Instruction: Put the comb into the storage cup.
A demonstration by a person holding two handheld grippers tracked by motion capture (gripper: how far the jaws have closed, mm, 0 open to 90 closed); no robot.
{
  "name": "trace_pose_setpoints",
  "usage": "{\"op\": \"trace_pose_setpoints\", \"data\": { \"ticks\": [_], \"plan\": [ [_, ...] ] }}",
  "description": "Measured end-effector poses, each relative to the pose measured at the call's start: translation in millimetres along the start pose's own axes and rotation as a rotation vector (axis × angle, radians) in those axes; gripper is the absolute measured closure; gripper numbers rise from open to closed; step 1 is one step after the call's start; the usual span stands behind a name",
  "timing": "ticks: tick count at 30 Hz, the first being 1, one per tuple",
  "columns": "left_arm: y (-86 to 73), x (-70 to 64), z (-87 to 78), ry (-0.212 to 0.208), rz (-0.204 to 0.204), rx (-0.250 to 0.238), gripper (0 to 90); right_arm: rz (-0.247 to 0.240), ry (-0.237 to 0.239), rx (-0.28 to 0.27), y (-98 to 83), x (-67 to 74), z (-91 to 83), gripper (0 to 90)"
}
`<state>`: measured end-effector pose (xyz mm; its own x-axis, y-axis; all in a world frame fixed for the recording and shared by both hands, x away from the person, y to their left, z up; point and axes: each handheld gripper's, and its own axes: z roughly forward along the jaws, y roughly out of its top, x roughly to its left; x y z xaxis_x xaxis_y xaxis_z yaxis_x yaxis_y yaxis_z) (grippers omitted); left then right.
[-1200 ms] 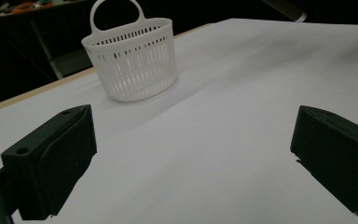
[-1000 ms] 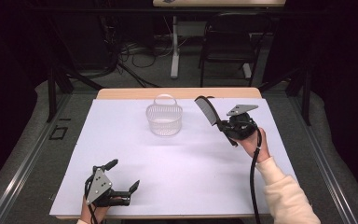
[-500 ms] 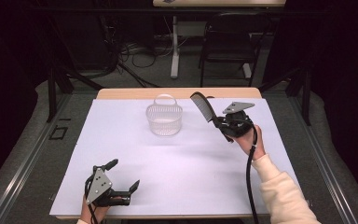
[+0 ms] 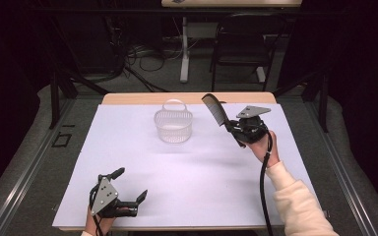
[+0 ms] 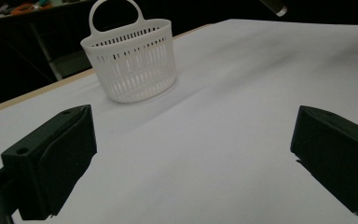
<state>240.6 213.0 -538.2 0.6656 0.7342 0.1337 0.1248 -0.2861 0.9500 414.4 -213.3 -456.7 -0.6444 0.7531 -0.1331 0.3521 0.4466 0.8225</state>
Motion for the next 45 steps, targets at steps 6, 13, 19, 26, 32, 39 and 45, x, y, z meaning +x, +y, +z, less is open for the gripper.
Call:
{"op": "trace_pose_setpoints", "data": {
  "ticks": [6,13,19,26,32,39,45],
  "plan": [
    [-0.2,-0.1,-0.5,0.002,0.001,0.000,0.4,-0.006,0.000,-0.017,3.1,-0.4,-0.3,72.4],
    [0.0,-0.5,-0.4,0.003,0.001,0.003,0.4,-0.023,0.016,-0.018,6.5,0.7,1.9,72.4],
    [-0.3,-0.5,0.4,0.001,-0.001,0.005,0.5,-0.022,0.014,-0.036,11.1,0.6,3.1,72.4],
    [-0.5,-0.1,0.3,0.006,-0.004,0.004,0.5,-0.035,0.015,-0.045,15.3,1.3,7.9,72.4],
    [-0.8,0.2,0.8,0.004,-0.002,0.007,0.6,-0.039,0.015,-0.055,20.2,2.5,9.8,72.4],
    [-0.7,0.1,0.7,0.003,-0.004,0.004,0.6,-0.052,0.014,-0.071,28.0,3.8,11.1,72.4],
    [-0.7,-0.1,0.5,0.005,-0.003,0.004,0.6,-0.055,0.013,-0.088,31.5,4.2,12.1,72.4]
  ]
}}
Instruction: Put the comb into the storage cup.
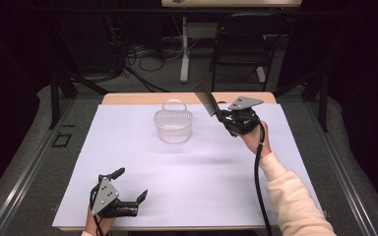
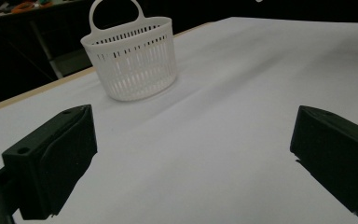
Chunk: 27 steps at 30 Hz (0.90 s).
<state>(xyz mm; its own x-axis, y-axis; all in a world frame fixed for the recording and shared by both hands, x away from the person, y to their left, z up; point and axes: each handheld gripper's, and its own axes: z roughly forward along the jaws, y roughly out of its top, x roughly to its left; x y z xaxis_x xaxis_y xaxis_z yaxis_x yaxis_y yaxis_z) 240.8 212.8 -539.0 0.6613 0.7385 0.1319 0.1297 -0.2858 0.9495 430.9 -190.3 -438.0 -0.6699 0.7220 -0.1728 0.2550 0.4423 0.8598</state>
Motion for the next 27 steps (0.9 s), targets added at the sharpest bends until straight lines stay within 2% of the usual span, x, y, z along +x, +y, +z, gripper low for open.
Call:
{"op": "trace_pose_setpoints", "data": {
  "ticks": [27],
  "plan": [
    [0.1,0.1,-0.1,0.003,0.002,0.002,0.7,0.000,0.009,-0.047,14.3,3.3,8.9,72.4]
  ]
}}
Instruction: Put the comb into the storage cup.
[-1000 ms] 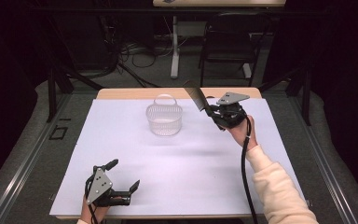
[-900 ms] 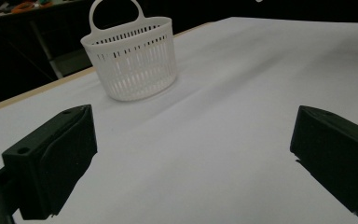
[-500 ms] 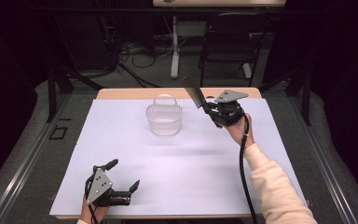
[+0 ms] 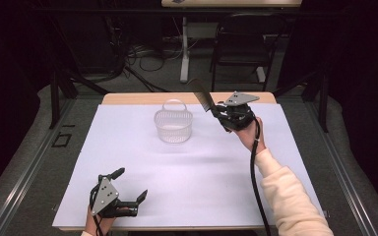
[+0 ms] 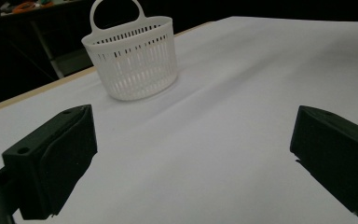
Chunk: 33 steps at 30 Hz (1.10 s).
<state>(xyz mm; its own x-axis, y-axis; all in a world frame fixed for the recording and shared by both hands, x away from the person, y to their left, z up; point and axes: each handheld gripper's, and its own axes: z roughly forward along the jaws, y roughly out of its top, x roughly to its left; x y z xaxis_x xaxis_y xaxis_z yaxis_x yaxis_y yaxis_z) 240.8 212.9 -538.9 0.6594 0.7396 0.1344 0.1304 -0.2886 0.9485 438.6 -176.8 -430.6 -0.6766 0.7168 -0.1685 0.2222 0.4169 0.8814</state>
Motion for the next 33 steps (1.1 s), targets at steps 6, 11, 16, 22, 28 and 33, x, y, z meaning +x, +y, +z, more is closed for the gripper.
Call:
{"op": "trace_pose_setpoints", "data": {
  "ticks": [6,11,16,22,28,33],
  "plan": [
    [0.0,0.0,0.2,-0.001,0.000,-0.001,0.7,-0.008,-0.001,-0.013,4.4,1.6,2.6,72.4],
    [-0.1,0.2,0.3,-0.001,0.002,0.003,0.7,-0.013,0.001,-0.010,6.8,3.6,5.6,72.4],
    [-0.5,0.6,0.3,0.000,-0.002,0.001,0.7,-0.020,-0.002,-0.019,9.4,4.4,8.0,72.4],
    [-0.2,0.2,0.2,-0.001,0.004,0.003,0.7,-0.023,-0.009,-0.023,11.7,7.0,12.7,72.4],
    [-0.6,0.3,0.6,-0.003,-0.003,0.003,0.7,-0.024,-0.011,-0.034,15.1,8.7,16.1,72.4],
    [-0.2,0.1,0.5,-0.004,0.004,0.002,0.7,-0.033,-0.010,-0.038,19.5,11.3,19.1,72.4]
  ]
}}
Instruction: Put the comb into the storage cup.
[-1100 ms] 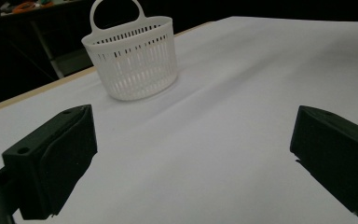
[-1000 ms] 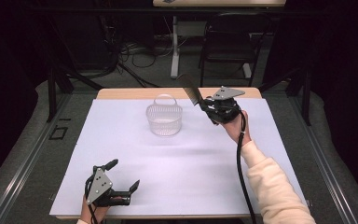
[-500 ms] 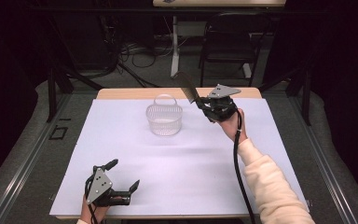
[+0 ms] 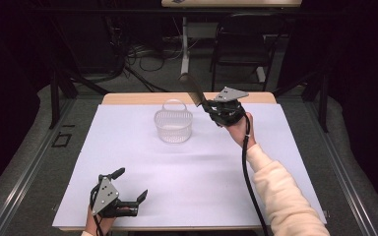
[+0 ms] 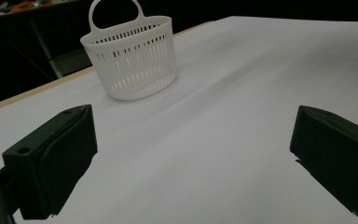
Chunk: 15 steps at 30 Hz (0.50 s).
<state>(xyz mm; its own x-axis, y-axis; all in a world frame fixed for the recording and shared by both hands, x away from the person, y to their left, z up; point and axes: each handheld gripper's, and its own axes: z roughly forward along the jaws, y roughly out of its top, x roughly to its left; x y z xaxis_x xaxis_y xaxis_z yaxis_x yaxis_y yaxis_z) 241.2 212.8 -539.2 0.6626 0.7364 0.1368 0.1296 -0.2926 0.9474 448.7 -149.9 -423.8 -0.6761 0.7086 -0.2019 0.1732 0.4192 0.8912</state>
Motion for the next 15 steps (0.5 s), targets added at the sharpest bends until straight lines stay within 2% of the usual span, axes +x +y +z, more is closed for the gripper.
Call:
{"op": "trace_pose_setpoints", "data": {
  "ticks": [15],
  "plan": [
    [-0.1,0.1,-0.2,-0.001,0.000,0.001,0.7,-0.019,0.007,-0.008,11.1,7.0,7.1,72.3]
  ]
}}
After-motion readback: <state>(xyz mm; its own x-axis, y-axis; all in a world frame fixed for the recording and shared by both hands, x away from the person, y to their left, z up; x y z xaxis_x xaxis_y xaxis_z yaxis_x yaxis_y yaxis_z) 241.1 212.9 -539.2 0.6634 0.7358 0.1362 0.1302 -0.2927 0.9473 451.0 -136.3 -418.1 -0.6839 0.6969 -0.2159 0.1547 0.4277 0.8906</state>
